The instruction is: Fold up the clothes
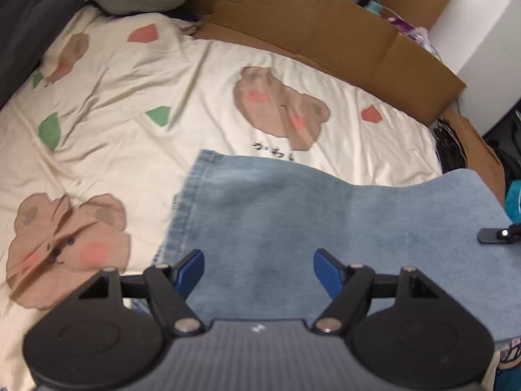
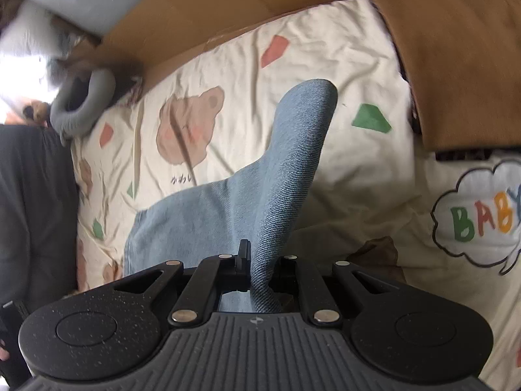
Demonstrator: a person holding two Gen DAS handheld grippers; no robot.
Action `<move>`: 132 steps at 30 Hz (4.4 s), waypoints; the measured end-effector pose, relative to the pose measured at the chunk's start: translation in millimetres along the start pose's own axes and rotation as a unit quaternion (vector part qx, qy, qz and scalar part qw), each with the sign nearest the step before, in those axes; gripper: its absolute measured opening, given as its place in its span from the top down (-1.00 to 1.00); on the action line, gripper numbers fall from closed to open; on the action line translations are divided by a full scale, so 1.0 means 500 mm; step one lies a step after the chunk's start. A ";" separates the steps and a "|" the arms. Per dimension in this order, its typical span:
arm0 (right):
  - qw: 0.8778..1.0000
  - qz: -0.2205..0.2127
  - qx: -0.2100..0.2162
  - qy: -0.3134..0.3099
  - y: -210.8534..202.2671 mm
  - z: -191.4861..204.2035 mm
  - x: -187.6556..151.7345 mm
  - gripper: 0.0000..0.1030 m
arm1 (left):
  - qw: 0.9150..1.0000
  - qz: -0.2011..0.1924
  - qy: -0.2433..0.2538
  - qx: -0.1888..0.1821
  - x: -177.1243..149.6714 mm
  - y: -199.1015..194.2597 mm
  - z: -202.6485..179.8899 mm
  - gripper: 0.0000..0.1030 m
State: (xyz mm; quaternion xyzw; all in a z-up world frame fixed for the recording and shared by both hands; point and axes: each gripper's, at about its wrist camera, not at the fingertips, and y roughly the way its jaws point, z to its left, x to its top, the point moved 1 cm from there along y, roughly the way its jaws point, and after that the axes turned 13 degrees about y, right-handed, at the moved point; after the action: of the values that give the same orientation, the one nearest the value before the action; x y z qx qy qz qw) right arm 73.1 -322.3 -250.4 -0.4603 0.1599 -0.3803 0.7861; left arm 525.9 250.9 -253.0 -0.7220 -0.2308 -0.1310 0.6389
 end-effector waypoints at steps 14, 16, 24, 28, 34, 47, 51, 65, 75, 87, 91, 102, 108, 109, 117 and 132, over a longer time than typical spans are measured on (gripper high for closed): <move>0.989 0.029 -0.101 -0.102 0.028 0.243 -0.011 0.89 | 0.994 -0.038 -0.104 -0.008 -0.073 -0.042 0.129 -0.43; 0.989 0.030 -0.108 -0.101 0.039 0.269 -0.017 0.89 | 0.988 -0.056 -0.141 -0.009 -0.080 -0.054 0.158 -0.43; 0.987 0.034 -0.125 -0.098 0.095 0.359 -0.053 0.88 | 0.978 -0.082 -0.193 -0.007 -0.109 -0.086 0.225 -0.43; 0.987 0.035 -0.128 -0.091 0.134 0.395 -0.076 0.88 | 0.973 -0.087 -0.214 -0.007 -0.139 -0.091 0.245 -0.43; 0.986 0.038 -0.134 -0.093 0.198 0.442 -0.109 0.88 | 0.967 -0.086 -0.238 -0.015 -0.189 -0.081 0.256 -0.43; 0.978 0.050 -0.170 -0.108 0.382 0.499 -0.181 0.88 | 0.956 -0.083 -0.282 -0.016 -0.246 -0.051 0.287 -0.41; 0.974 0.043 -0.183 -0.124 0.414 0.508 -0.205 0.86 | 0.955 -0.084 -0.285 -0.014 -0.249 -0.050 0.297 -0.41; 0.974 0.093 -0.082 -0.188 0.283 0.639 -0.183 0.17 | 0.959 -0.116 -0.260 -0.009 -0.192 -0.123 0.285 -0.39; 0.958 0.108 -0.035 -0.262 0.177 0.557 -0.040 0.11 | 0.988 -0.081 -0.135 0.007 -0.068 -0.170 0.212 -0.30; 0.970 0.115 0.026 -0.213 0.184 0.337 0.049 0.04 | 1.000 -0.011 -0.020 -0.001 0.093 -0.099 0.171 -0.29; 0.979 0.107 0.034 -0.170 0.221 0.270 0.076 0.04 | 0.999 -0.013 0.020 -0.033 0.132 -0.033 0.148 -0.29; 0.991 0.060 0.038 -0.109 0.307 0.131 0.064 0.05 | 0.996 0.018 0.057 -0.070 0.137 0.103 0.120 -0.19; 0.992 0.060 0.028 -0.103 0.326 0.079 0.051 0.41 | 0.994 0.033 0.042 -0.093 0.107 0.161 0.119 -0.15; 0.993 0.059 0.028 -0.103 0.327 0.073 0.051 0.42 | 0.994 0.031 0.035 -0.100 0.100 0.166 0.122 -0.15; 0.991 0.069 0.028 -0.115 0.354 0.067 0.036 0.43 | 0.994 0.005 0.000 -0.105 0.089 0.164 0.141 0.80; 0.983 0.047 0.072 -0.160 0.333 0.115 0.025 0.43 | 0.988 -0.027 -0.077 -0.130 0.057 0.098 0.215 0.87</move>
State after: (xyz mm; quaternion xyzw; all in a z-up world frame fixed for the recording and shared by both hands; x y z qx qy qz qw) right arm 191.1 -249.1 -359.9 -0.4495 0.0258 -0.2745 0.8497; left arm 563.4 357.5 -297.5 -0.8002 -0.2796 -0.1209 0.5166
